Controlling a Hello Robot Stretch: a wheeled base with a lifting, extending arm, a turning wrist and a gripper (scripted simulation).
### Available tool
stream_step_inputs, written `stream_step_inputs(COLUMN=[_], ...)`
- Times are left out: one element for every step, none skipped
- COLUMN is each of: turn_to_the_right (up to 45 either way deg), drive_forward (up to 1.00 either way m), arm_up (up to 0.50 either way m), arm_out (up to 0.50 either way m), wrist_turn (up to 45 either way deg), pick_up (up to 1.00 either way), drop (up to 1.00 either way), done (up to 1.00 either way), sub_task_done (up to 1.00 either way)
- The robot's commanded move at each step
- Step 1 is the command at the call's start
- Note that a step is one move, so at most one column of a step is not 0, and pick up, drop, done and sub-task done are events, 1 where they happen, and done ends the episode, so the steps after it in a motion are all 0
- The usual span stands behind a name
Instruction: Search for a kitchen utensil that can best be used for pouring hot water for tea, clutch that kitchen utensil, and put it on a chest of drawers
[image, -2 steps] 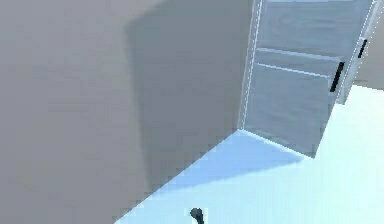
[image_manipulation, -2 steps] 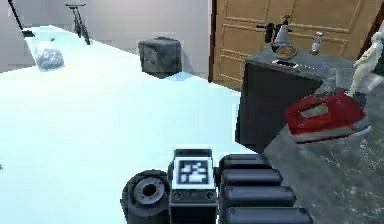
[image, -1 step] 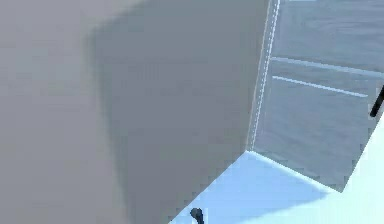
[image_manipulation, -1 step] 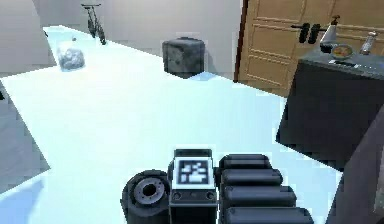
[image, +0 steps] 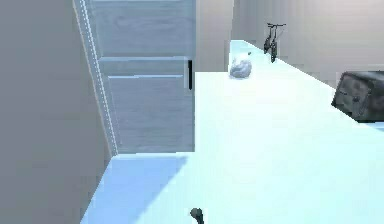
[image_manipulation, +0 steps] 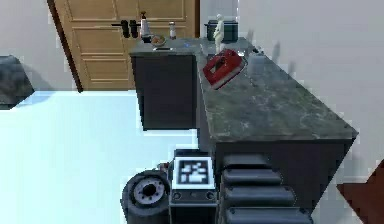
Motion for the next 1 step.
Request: stream_step_inputs(turn_to_the_right=[21.0], drive_forward=[0.00], arm_up=[0.00], arm_out=[0.00], wrist_turn=[0.0], pick_up=[0.00], drop=[0.00], done=[0.00], sub_task_done=[0.00])
